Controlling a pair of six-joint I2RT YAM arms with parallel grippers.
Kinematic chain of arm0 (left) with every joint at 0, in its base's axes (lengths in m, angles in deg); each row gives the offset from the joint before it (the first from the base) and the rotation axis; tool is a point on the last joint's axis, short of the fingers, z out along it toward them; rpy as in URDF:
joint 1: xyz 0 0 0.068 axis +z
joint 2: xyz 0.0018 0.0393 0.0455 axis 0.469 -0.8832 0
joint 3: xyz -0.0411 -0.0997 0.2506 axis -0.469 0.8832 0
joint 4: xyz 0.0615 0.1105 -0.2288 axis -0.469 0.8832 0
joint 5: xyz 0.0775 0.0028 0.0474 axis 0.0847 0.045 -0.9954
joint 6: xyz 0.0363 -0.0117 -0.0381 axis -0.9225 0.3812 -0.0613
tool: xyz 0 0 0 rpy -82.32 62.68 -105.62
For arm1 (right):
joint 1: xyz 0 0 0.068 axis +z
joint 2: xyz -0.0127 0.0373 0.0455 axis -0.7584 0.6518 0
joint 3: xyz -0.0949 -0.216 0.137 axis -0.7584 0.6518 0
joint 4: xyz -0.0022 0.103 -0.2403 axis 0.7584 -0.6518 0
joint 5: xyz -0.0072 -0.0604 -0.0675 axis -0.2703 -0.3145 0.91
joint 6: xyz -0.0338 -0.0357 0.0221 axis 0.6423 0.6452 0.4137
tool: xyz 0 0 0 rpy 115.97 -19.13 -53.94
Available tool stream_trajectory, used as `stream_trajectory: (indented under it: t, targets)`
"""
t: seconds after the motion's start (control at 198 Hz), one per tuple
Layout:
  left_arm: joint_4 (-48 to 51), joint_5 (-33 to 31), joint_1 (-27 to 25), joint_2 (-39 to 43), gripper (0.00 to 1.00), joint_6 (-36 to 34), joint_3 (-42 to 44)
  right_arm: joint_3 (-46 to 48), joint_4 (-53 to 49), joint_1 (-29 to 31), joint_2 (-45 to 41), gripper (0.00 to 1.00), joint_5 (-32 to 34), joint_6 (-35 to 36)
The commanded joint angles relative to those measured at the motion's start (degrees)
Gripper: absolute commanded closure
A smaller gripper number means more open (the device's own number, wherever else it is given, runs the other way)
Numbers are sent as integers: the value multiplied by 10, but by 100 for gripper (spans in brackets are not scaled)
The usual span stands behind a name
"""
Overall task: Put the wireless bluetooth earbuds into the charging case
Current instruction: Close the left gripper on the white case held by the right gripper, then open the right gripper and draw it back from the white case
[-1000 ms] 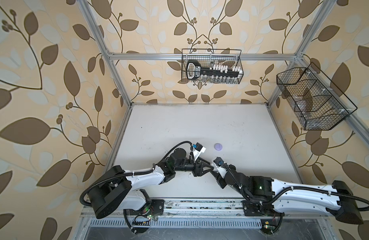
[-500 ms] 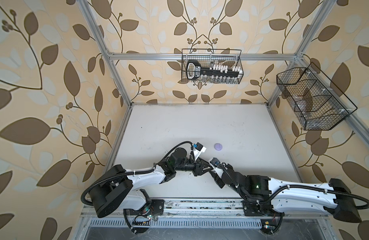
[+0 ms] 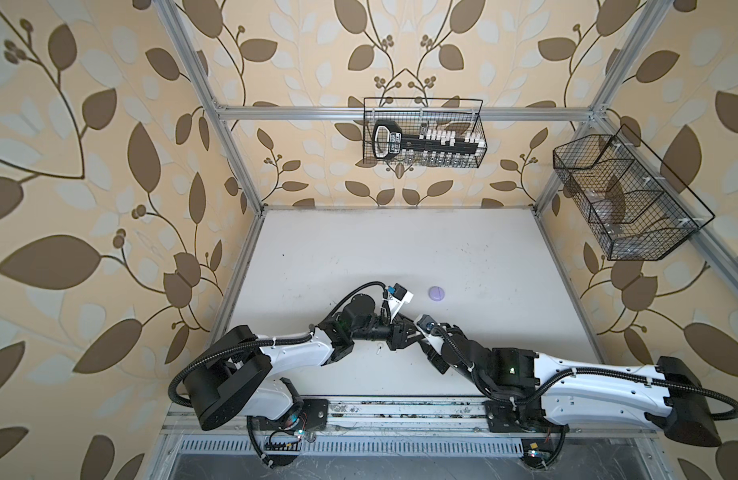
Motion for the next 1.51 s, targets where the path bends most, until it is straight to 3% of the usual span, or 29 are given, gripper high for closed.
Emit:
stream_trajectory:
  t: [0.0, 0.116, 0.292, 0.544, 0.655, 1.104, 1.507]
  targets:
    - [-44, 73, -16, -8, 71, 11, -16, -14, 56, -11, -1, 76, 17, 10]
    - [-50, 75, -16, -5, 90, 11, -11, -14, 59, -15, -2, 76, 19, 12]
    - [-54, 77, -16, -4, 93, 10, -11, -13, 57, -18, -3, 73, 22, 9]
    - [-28, 50, -16, 19, 96, -47, 2, 4, 38, -13, -39, 43, 37, -31]
    - [-26, 47, -16, 18, 96, -61, 3, 21, 20, -13, -79, 35, 35, -68]
    - [-11, -15, -14, 13, 97, -142, 24, 78, -117, 11, -321, 28, 55, -243]
    - [-58, -23, -14, -9, 95, -163, 42, 97, -76, -36, -221, 28, -62, -317]
